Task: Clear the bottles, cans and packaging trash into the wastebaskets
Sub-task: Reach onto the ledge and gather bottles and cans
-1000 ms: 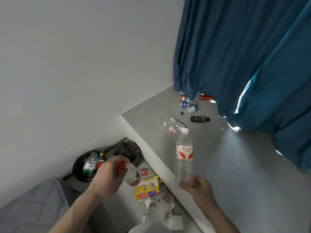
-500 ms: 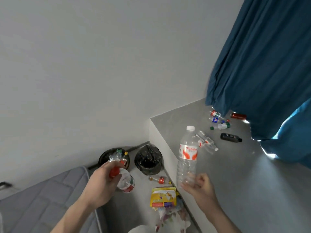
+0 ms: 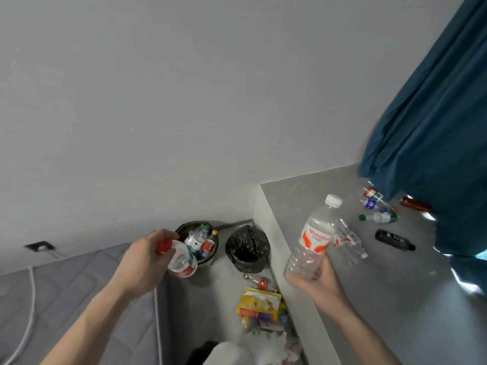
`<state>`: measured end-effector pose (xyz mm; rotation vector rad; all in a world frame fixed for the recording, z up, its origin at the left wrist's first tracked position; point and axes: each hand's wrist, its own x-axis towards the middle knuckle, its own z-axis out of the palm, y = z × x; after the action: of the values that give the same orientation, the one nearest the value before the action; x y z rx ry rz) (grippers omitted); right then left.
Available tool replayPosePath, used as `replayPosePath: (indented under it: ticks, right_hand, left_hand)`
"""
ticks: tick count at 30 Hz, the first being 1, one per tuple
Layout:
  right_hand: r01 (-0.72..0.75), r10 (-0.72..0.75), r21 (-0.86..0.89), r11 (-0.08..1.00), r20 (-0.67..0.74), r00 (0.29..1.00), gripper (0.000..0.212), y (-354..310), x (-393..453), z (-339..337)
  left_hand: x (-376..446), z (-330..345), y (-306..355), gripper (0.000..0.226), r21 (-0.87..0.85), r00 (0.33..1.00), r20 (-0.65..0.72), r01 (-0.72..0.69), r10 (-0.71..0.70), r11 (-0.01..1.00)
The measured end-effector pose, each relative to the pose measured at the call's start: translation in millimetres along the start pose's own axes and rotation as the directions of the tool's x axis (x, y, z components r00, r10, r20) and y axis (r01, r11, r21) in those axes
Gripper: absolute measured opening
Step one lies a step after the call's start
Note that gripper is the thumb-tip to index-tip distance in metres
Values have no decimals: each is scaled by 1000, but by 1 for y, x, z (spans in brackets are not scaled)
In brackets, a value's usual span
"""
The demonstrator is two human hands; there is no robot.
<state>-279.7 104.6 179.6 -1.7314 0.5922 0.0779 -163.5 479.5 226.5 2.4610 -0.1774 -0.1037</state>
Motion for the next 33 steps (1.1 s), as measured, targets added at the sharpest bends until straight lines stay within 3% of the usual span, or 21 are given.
replayPosePath:
  ticks: [4,8,13,18,25,33]
  right_hand:
    - [40,-40,14,999,30,999,57,-8,27,22]
    - [57,-51,-56,997,89,995,61,-14,56,43]
    - [-2,35,-130,991,249,968,74,-23,107,77]
    - [14,34,-197,980,238,971,54,-55,147,135]
    - [-85,112,-170,982,158,981,74,-69,200,202]
    - [-168,176,-109,980,67,982,61,-80,212,218]
  left_hand:
    - [4,1,-10,29,28,998,-5,67,-67,997]
    - [24,1,-28,31,3,993,10,119,-119,993]
    - [89,0,-62,29,27,985,84,148,-150,989]
    - [172,3,-104,29,75,976,188,95,-108,993]
    - [265,14,-166,33,166,889,440,61,-129,984]
    - [265,36,-199,24,54,891,303,339,-339,939]
